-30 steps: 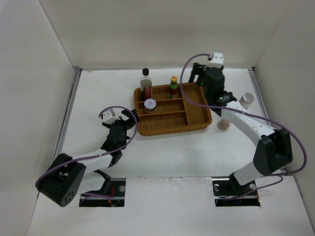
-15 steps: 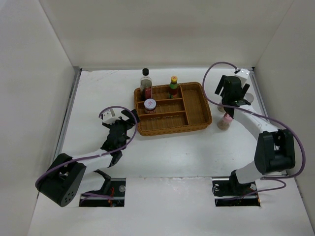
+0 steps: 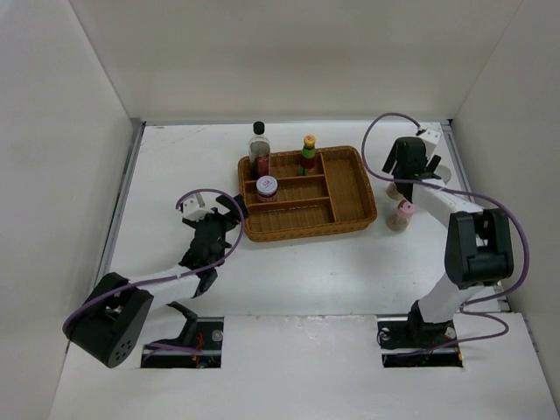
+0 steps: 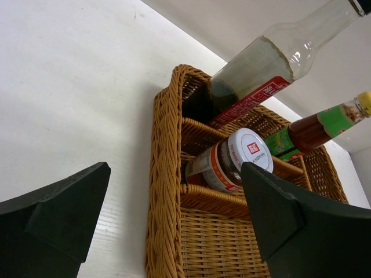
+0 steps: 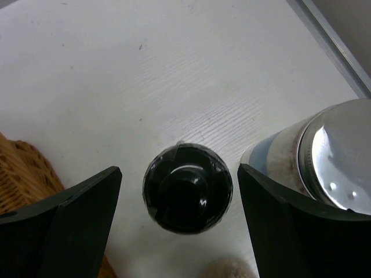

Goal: Organize the condiment bottles

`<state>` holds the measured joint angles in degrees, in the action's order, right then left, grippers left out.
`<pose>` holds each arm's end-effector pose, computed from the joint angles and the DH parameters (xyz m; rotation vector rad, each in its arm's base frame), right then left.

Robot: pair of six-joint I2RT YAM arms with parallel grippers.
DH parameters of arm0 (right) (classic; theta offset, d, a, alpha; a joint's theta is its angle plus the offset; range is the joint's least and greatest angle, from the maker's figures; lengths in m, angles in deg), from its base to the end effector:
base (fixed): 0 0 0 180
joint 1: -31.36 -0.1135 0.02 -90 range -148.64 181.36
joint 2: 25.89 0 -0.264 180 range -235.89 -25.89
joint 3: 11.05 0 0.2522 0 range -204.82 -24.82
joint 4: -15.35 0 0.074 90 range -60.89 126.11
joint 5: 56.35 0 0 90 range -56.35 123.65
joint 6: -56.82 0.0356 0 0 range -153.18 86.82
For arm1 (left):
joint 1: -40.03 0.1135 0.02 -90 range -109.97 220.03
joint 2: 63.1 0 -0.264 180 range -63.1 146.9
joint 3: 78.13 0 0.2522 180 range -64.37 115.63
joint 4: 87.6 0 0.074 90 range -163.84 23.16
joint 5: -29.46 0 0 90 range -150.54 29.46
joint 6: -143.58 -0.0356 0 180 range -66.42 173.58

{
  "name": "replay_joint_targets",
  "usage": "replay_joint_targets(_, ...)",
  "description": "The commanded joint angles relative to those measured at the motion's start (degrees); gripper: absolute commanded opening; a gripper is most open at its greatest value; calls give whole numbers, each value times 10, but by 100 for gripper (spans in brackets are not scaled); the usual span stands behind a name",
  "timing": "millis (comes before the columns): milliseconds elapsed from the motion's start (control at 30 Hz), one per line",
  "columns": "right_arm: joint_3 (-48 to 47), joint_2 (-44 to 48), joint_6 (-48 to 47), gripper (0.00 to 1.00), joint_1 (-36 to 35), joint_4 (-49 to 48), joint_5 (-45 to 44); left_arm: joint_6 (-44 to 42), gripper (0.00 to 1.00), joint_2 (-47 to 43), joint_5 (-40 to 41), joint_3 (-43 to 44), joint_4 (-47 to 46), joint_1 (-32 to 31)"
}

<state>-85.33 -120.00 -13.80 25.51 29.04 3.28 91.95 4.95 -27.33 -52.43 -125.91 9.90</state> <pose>0.3634 0.0191 0.2334 0.5408 2.0100 -0.3039 0.1925 -0.0892 0.1812 -0.5542 1.5521 -0.4414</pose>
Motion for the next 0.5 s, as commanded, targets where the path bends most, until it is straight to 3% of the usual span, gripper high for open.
replay_joint_targets(0, -37, -16, 11, 88, 16, -7, 9, 7, 100, -3, -7, -2, -22, -3)
replay_joint_targets(100, -39, -32, 16, 85, 25, -12, 24, 7, 100, 5, -7, -2, -22, 5)
replay_joint_targets(333, -67, -39, 35, 63, 32, -2, 87, 7, 100, 7, -7, -2, -22, 7)
replay_joint_targets(467, -76, -10, 32, 53, 29, -2, 69, 7, 100, -1, -10, -2, -22, 3)
